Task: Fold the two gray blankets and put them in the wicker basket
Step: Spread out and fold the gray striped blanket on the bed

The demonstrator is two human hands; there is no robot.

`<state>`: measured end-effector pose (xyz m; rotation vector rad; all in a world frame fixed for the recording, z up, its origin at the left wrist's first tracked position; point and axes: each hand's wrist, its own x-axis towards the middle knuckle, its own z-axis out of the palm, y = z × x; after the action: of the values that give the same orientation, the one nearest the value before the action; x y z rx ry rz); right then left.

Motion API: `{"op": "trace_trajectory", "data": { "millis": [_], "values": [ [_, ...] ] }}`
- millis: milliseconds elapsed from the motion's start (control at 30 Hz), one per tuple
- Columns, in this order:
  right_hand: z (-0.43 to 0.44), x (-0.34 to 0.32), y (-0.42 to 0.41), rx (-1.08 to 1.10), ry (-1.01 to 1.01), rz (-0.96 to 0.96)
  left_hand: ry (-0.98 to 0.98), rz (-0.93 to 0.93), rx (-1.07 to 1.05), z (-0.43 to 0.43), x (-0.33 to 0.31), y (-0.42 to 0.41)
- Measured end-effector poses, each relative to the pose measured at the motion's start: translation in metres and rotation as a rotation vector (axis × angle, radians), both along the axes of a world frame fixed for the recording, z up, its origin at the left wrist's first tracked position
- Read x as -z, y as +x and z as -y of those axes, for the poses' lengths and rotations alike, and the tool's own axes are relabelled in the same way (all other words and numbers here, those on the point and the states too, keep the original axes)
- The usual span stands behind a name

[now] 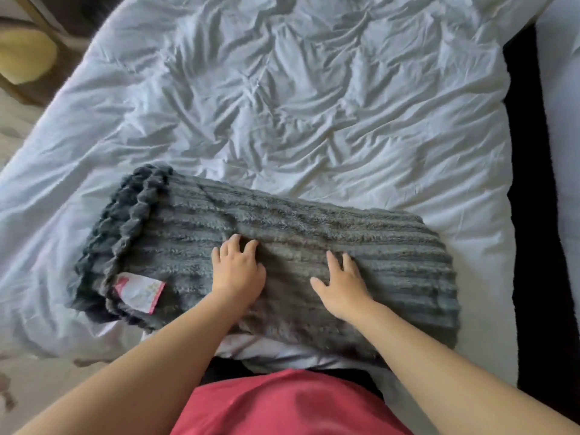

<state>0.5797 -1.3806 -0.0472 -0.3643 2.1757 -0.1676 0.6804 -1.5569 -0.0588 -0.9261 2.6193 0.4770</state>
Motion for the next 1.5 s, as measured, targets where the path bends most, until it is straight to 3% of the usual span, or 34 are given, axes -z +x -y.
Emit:
{"op": "trace_trajectory", "data": {
  "millis": [167, 400, 500, 600, 667, 767, 800, 833, 900, 933, 967, 1033, 1067, 1200, 1300, 1500],
  "values": [
    [0.106, 0.011, 0.055, -0.152, 0.030, 0.128, -0.035, 0.061, -0.148, 0.089, -0.004, 0.089],
    [0.269, 0.012, 0.074, -0.185, -0.286, 0.074, 0.012, 0.017, -0.406, 0.192, -0.017, 0.142],
    [0.330, 0.009, 0.060, -0.059, -0.330, 0.037, 0.082, 0.019, -0.498, 0.217, -0.022, 0.137],
    [0.377, 0.014, 0.043, 0.342, -0.388, 0.225, 0.143, -0.132, -0.544, 0.233, -0.021, 0.116],
    [0.398, 0.015, 0.035, 0.563, -0.391, 0.367, 0.194, -0.120, -0.506, 0.240, -0.016, 0.097],
    [0.425, 0.021, 0.034, 0.591, -0.336, 0.264, 0.229, 0.033, -0.346, 0.248, -0.002, 0.066],
    [0.433, 0.024, 0.035, 0.595, -0.367, 0.191, 0.263, 0.003, -0.303, 0.250, 0.000, 0.058],
    [0.441, 0.024, 0.038, 0.592, -0.412, 0.135, 0.369, -0.095, -0.317, 0.253, 0.006, 0.055],
    [0.448, 0.026, 0.043, 0.525, -0.465, 0.110, 0.820, -0.283, -0.573, 0.262, 0.017, 0.060],
    [0.447, 0.028, 0.046, 0.472, -0.455, 0.184, 1.056, -0.320, -0.732, 0.266, 0.021, 0.070],
    [0.443, 0.029, 0.048, 0.436, -0.412, 0.324, 1.172, -0.318, -0.859, 0.270, 0.029, 0.081],
    [0.435, 0.032, 0.052, 0.382, -0.316, 0.540, 1.106, -0.198, -0.919, 0.277, 0.044, 0.102],
    [0.433, 0.034, 0.052, 0.345, -0.306, 0.540, 1.008, -0.152, -0.905, 0.277, 0.049, 0.110],
    [0.418, 0.027, 0.056, 0.386, -0.430, 0.246, 0.629, -0.133, -0.691, 0.273, 0.034, 0.114],
    [0.387, 0.012, 0.065, 0.403, -0.365, 0.102, 0.401, -0.124, -0.508, 0.275, 0.010, 0.115],
    [0.324, -0.012, 0.083, 0.164, -0.152, 0.038, 0.618, 0.209, -0.327, 0.272, -0.020, 0.122]
  ]
}}
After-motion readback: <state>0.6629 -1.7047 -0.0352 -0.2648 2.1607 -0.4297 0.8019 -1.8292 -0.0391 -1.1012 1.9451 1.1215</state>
